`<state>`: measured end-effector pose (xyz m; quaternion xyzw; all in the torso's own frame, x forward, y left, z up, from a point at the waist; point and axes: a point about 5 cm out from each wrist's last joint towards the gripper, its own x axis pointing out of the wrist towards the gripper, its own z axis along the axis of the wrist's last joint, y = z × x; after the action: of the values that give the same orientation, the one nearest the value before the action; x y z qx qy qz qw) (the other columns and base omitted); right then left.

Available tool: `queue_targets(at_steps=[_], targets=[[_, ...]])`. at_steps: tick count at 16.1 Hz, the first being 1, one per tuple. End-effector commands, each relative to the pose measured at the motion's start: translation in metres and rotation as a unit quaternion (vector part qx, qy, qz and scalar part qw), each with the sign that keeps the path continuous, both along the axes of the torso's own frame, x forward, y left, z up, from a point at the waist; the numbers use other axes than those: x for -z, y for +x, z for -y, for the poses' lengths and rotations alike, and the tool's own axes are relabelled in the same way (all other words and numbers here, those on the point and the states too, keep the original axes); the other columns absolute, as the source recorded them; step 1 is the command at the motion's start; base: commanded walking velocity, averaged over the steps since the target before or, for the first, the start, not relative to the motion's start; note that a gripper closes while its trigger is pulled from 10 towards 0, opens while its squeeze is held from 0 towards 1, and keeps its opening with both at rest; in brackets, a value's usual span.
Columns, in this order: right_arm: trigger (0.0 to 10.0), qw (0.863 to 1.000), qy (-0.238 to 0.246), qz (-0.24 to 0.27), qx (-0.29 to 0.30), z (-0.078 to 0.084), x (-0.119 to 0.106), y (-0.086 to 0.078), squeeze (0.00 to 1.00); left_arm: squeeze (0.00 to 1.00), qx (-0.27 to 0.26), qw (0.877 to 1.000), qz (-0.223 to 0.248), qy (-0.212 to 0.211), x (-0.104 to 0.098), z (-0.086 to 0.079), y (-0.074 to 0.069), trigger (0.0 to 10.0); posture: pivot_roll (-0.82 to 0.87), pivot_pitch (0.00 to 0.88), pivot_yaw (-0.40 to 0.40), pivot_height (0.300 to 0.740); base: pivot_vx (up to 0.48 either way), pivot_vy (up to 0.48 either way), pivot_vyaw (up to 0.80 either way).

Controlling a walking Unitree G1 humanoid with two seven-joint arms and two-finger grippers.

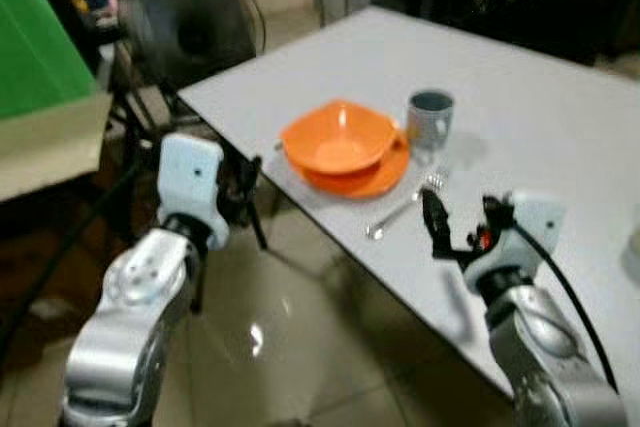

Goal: Setting the table

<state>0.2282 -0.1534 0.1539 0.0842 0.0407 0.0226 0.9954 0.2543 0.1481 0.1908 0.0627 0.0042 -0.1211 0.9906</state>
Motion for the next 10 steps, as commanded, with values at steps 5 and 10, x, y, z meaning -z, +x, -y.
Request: queue_targets(at_steps=[5, 10], targets=[[10.0, 1.000, -0.006, -0.005, -0.022, -0.006, 0.002, 0.008, 1.00, 0.00, -0.024, 0.999, -0.014, 0.018, 0.008, -0.009, 0.001, 10.0, -0.02, 0.010, 0.101, 0.740, 0.000, 0.404, 0.00], [10.0, 0.999, -0.003, -0.012, -0.039, -0.007, 0.005, 0.015, 1.00, 1.00, -0.036, 0.999, -0.015, 0.020, 0.010, -0.011, -0.003, 10.0, 0.00, 0.010, 0.068, 0.740, 0.000, 0.411, 0.00]])
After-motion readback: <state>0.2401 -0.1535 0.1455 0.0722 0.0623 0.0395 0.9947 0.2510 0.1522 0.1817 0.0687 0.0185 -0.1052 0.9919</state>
